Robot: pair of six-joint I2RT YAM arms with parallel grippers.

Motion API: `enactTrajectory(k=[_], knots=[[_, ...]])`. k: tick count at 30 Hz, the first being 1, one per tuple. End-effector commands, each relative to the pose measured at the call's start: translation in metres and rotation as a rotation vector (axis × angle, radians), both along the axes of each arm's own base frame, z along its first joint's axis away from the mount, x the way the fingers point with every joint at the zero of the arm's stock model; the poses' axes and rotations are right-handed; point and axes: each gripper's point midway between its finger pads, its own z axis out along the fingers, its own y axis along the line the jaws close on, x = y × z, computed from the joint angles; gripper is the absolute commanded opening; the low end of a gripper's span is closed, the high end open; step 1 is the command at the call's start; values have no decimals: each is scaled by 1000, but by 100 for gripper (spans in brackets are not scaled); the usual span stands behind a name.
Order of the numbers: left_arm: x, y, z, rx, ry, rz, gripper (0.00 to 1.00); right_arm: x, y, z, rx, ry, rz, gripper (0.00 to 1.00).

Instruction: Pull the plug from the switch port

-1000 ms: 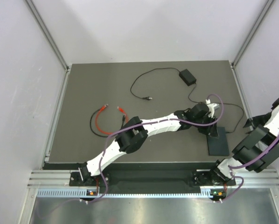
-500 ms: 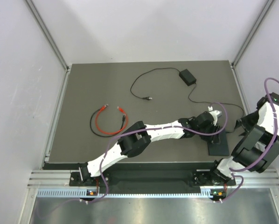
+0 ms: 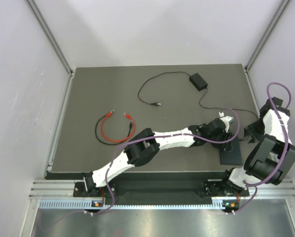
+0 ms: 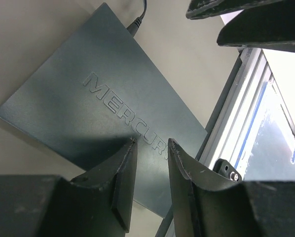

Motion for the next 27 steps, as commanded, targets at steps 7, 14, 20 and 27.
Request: enactTrajectory(k=[7, 14, 20, 27], knots=[[-1, 38, -61, 218, 45, 71, 38, 16, -8, -8, -71, -69, -114, 35], [0, 43, -69, 259, 42, 81, 38, 23, -6, -17, -81, -45, -149, 29], [1, 42, -70, 265, 33, 74, 38, 27, -3, -30, -66, -49, -198, 32], [0, 47, -76, 295, 38, 75, 38, 32, -3, -42, -53, -28, -206, 35]])
